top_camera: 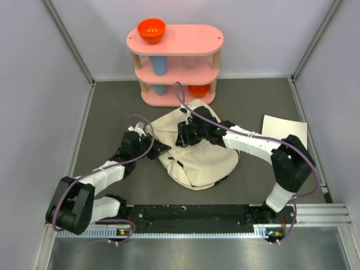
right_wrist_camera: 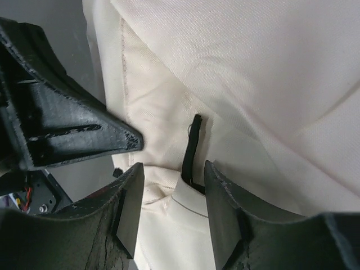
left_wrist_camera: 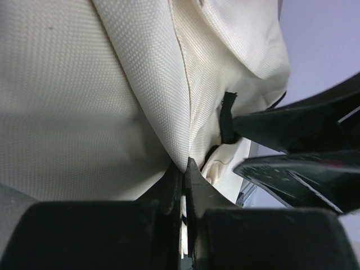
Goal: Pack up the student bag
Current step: Zip the student bag at the center of the board.
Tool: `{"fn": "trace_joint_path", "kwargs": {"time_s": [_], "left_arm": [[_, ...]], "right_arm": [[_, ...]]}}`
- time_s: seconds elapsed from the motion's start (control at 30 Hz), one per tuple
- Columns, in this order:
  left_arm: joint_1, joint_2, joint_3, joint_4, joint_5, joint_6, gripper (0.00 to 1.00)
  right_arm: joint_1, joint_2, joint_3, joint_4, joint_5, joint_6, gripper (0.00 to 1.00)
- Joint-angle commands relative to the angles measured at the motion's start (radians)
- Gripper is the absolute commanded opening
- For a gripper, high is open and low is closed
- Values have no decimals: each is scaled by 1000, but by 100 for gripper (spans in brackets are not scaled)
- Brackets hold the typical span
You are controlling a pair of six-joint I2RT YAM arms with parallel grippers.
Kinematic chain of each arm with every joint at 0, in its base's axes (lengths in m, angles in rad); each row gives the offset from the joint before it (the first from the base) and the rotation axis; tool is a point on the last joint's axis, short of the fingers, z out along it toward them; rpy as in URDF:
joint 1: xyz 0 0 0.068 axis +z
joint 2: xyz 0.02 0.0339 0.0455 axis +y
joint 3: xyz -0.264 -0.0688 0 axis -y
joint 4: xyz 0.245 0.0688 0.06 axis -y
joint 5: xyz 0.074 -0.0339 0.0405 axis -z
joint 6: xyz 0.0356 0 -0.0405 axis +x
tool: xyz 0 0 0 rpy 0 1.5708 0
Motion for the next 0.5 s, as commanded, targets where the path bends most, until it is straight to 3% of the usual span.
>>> {"fn": "trace_joint_path", "kwargs": {"time_s": [0.0,0.3,0.47], "left_arm": [[3,-50,60,69,7,40,0],[2,-27,77,72,38,48,0],[3,-31,76,65,37,52,0]], "right_arm": [[17,38,65,-7,-5,-36,43],[34,103,114,-28,88,-36,32],[37,115,119,-45,139,-32,1]]}}
